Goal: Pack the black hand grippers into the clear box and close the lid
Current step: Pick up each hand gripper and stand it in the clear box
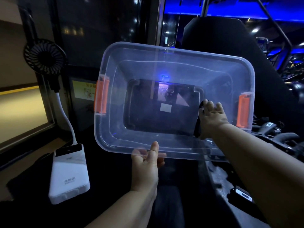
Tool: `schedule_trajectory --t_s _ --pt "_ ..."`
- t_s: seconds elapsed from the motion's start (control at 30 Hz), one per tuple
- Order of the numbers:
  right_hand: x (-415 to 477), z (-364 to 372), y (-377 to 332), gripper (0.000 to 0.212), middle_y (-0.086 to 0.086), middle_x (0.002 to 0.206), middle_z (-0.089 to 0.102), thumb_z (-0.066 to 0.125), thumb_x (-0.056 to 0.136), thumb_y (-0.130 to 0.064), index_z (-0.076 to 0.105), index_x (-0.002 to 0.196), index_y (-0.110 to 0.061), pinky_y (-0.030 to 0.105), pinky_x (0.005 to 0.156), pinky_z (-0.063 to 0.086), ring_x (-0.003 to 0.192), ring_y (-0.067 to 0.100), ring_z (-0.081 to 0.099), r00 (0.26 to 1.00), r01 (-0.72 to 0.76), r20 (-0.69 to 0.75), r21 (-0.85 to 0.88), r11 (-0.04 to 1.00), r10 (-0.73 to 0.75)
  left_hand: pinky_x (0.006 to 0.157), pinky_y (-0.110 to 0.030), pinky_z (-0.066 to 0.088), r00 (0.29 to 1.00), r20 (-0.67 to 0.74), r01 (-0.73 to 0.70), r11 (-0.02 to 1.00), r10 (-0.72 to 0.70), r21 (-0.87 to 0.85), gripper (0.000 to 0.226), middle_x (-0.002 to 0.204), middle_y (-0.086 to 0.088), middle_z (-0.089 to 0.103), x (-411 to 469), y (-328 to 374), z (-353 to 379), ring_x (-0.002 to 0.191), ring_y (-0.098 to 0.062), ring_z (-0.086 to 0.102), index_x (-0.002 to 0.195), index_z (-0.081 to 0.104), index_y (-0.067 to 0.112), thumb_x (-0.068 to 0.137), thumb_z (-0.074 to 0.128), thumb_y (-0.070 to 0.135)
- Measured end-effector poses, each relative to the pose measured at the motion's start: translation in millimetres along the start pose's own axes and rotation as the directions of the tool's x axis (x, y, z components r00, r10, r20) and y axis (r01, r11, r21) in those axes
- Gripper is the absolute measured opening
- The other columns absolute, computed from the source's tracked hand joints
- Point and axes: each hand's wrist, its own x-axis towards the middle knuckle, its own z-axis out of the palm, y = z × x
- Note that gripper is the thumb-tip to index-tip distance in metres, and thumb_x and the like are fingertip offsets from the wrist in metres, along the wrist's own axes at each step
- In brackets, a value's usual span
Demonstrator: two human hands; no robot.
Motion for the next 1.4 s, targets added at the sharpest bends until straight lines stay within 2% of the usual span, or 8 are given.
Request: schedule_trajectory --t_s 0.3,0.53,0.63,0.73,0.93,1.17,1.27,1.4 --pt "-8.9 -2.7 4.0 0.085 0.01 0.158 0.003 0.051 0.074 -0.07 0.033 0.145 -0.028 0.062 0.109 -0.008 0.145 0.031 -0.012 0.992 0.088 -0.089 0.046 0.995 -0.084 0.069 -0.03 0.051 1.0 0.004 0.007 1.0 -0.007 -0.009 0.031 0.061 -0.002 0.068 -0.4 0.4 0.1 0.064 -0.011 0.063 0.103 0.042 0.005 0.091 0.059 0.027" --pt "-38.8 -16.3 18.8 0.076 0.008 0.159 0.005 0.058 0.078 -0.062 0.036 0.143 -0.028 0.054 0.115 -0.004 0.146 0.028 -0.013 0.984 0.123 -0.154 0.22 0.968 -0.09 0.067 -0.027 0.051 1.0 0.017 0.004 1.0 -0.004 0.008 0.029 0.06 -0.002 0.069 -1.0 1.7 0.9 0.062 -0.008 0.062 0.103 0.042 0.006 0.091 0.058 0.027" --pt "-59.2 -10.8 25.5 0.058 0.006 0.149 0.033 0.066 0.076 -0.046 0.054 0.128 -0.022 0.043 0.115 0.018 0.145 0.026 0.007 0.922 0.228 -0.38 0.382 0.896 -0.072 0.066 -0.026 0.052 1.0 0.024 0.004 1.0 -0.004 0.012 0.029 0.06 -0.001 0.069 -0.8 2.3 0.0 0.063 -0.01 0.062 0.103 0.042 0.006 0.091 0.059 0.027" --pt "-79.8 -0.5 29.1 0.039 0.004 0.115 0.063 0.072 0.068 -0.026 0.07 0.105 -0.014 0.045 0.094 0.047 0.128 0.029 0.039 0.823 0.343 -0.568 0.487 0.803 -0.007 0.066 -0.028 0.051 0.999 0.032 0.0 1.0 -0.001 0.016 0.03 0.059 0.0 0.068 -0.6 4.4 0.5 0.062 -0.01 0.062 0.103 0.042 0.006 0.091 0.059 0.027" --pt "-139.2 16.3 35.2 0.013 0.0 0.08 0.069 0.07 0.075 -0.018 0.074 0.087 -0.017 0.032 0.079 0.048 0.088 0.027 0.059 0.695 0.422 -0.703 0.569 0.706 0.152 0.063 -0.026 0.05 1.0 0.019 0.018 1.0 -0.018 0.011 0.029 0.07 -0.008 0.067 -7.0 6.7 1.4 0.06 -0.011 0.058 0.103 0.038 0.007 0.092 0.058 0.025" --pt "-203.5 62.0 39.1 0.01 -0.008 0.076 0.07 0.064 0.076 -0.032 0.072 0.08 -0.028 0.027 0.061 0.051 0.068 0.017 0.067 0.839 0.289 -0.48 0.793 0.536 0.257 0.062 -0.024 0.049 1.0 0.005 0.005 1.0 -0.005 0.023 0.026 0.071 -0.007 0.066 -7.5 4.8 2.9 0.061 -0.012 0.058 0.099 0.039 0.01 0.092 0.059 0.025" --pt "-215.7 72.4 39.4 0.01 -0.012 0.084 0.069 0.071 0.077 -0.039 0.07 0.085 -0.033 0.026 0.068 0.047 0.08 0.013 0.065 0.935 0.177 -0.321 0.792 0.585 0.153 0.06 -0.023 0.05 1.0 -0.003 0.003 0.999 -0.003 0.033 0.029 0.069 -0.006 0.066 -6.9 4.0 3.5 0.057 -0.009 0.059 0.103 0.04 0.008 0.092 0.06 0.026" --pt "-222.5 79.5 30.1 0.038 -0.014 0.098 0.068 0.055 0.076 -0.065 0.068 0.097 -0.036 0.031 0.082 0.042 0.102 0.013 0.059 0.956 0.12 -0.272 0.703 0.701 0.108 0.063 -0.025 0.051 1.0 -0.009 0.005 0.999 -0.005 0.042 0.031 0.073 -0.008 0.067 -5.5 3.0 3.1 0.064 -0.013 0.06 0.104 0.041 0.007 0.091 0.06 0.027"
